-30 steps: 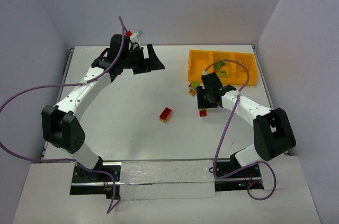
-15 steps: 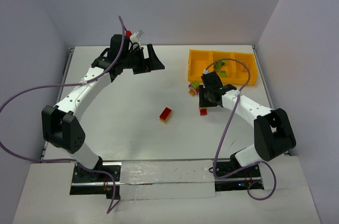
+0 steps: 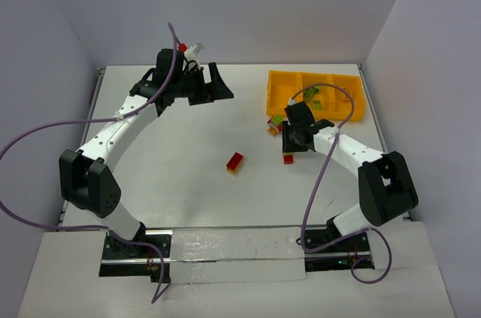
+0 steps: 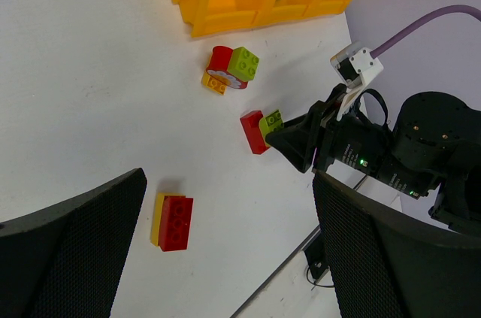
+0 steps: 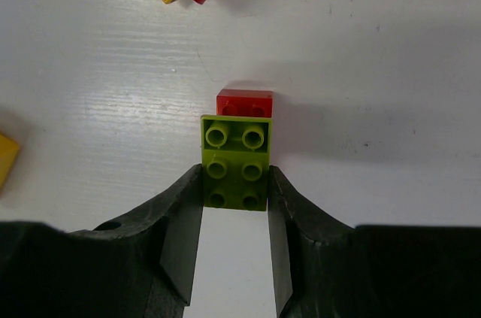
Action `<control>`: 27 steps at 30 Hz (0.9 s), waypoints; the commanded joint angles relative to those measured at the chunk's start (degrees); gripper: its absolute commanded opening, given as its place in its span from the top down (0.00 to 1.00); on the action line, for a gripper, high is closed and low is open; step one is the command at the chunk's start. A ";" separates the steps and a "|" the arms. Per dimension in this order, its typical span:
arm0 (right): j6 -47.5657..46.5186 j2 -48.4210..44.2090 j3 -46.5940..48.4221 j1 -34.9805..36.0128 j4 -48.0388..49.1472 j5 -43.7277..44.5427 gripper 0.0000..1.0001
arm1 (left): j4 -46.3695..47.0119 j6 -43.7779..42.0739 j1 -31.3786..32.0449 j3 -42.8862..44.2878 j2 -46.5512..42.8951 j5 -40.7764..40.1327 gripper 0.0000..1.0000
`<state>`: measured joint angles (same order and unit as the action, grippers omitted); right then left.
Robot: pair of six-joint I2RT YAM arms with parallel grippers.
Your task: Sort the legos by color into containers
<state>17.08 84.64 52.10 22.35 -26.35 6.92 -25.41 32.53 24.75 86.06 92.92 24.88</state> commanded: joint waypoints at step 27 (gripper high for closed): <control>0.42 0.41 2.03 0.24 0.70 2.93 0.85 | 1.59 -0.63 -0.32 0.07 -1.78 -0.36 0.01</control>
<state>17.18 86.59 52.18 22.35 -26.17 8.33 -25.43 32.53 24.75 86.06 92.92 24.86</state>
